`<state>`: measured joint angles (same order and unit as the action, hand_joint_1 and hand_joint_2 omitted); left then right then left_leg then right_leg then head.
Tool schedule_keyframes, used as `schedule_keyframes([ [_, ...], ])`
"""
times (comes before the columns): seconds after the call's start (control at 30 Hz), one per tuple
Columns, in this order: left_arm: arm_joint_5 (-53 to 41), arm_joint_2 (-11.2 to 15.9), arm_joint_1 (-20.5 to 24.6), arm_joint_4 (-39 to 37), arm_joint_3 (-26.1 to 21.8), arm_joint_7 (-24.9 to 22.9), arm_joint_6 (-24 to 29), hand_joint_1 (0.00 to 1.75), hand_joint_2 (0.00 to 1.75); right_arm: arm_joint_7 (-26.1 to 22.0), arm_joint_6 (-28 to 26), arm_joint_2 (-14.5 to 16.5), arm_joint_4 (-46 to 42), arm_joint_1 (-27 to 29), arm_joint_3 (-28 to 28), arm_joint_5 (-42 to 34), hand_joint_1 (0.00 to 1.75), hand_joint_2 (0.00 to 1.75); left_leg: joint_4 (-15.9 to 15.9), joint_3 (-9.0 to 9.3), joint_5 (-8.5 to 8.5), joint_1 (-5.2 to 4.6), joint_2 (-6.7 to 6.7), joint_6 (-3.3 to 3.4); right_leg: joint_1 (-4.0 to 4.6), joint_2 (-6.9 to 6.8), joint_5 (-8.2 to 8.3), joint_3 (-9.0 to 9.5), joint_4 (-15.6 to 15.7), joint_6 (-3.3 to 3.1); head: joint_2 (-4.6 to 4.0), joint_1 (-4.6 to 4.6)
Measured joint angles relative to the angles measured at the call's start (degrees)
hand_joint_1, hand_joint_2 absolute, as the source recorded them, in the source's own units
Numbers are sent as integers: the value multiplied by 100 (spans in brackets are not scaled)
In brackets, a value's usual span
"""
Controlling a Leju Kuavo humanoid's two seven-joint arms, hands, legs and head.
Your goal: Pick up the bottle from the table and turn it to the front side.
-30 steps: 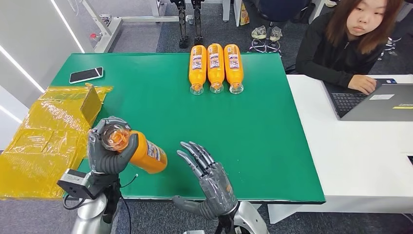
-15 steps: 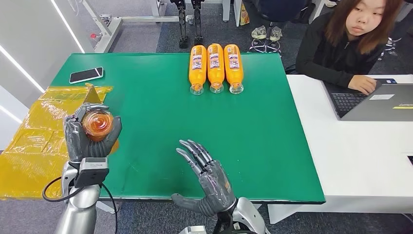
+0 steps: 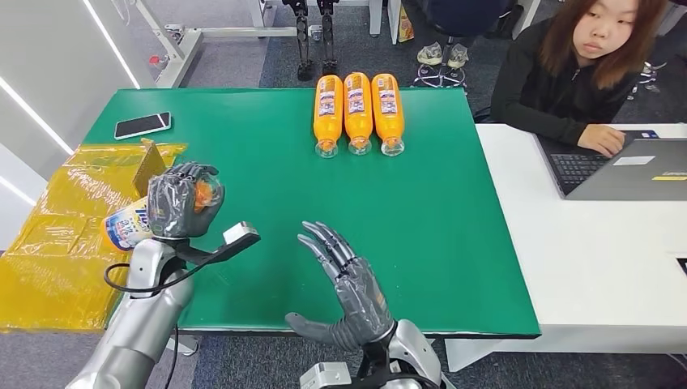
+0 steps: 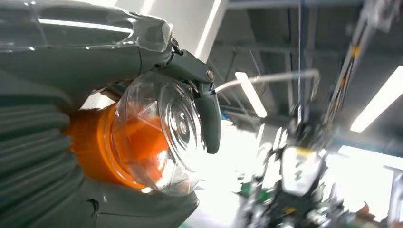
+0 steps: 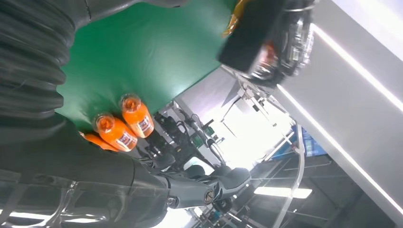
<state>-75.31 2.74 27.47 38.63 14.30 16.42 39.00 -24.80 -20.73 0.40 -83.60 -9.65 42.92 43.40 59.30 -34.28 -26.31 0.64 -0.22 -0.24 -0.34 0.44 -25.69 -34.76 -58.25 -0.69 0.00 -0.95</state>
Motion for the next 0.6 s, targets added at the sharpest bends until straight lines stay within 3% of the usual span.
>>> schedule_keyframes([
  [0.13, -515, 69, 203, -814, 199, -559, 43, 175, 175, -90, -46, -15, 76, -4, 32, -97, 0, 175, 0, -2, 0, 0, 2, 0, 0, 5, 0, -5, 0, 0, 0, 0],
  [0.4, -606, 138, 304, -1466, 367, -678, 46, 175, 175, -107, -67, -45, 185, -4, 96, -101, 0, 175, -1, -8, 0, 0, 3, 0, 0, 6, -1, -12, -1, 0, 0, -1],
  [0.53, -800, 202, 300, -1621, 419, -961, 45, 175, 175, -157, -85, -56, 229, 0, 122, -118, 0, 175, -1, -9, 0, 0, 4, 0, 0, 6, 0, -11, -1, 0, 0, -1],
  [0.57, -879, 229, 291, -1661, 430, -1054, 44, 168, 175, -170, -86, -60, 241, 3, 134, -123, 0, 175, -2, -8, 0, 1, 5, 0, 0, 7, 0, -11, -1, 0, 0, -1],
  [0.6, -960, 262, 276, -1698, 440, -1146, 41, 130, 175, -179, -87, -64, 251, 9, 144, -125, 0, 175, -2, -8, 0, 1, 5, 0, 0, 7, 0, -12, -1, 0, 0, 0],
])
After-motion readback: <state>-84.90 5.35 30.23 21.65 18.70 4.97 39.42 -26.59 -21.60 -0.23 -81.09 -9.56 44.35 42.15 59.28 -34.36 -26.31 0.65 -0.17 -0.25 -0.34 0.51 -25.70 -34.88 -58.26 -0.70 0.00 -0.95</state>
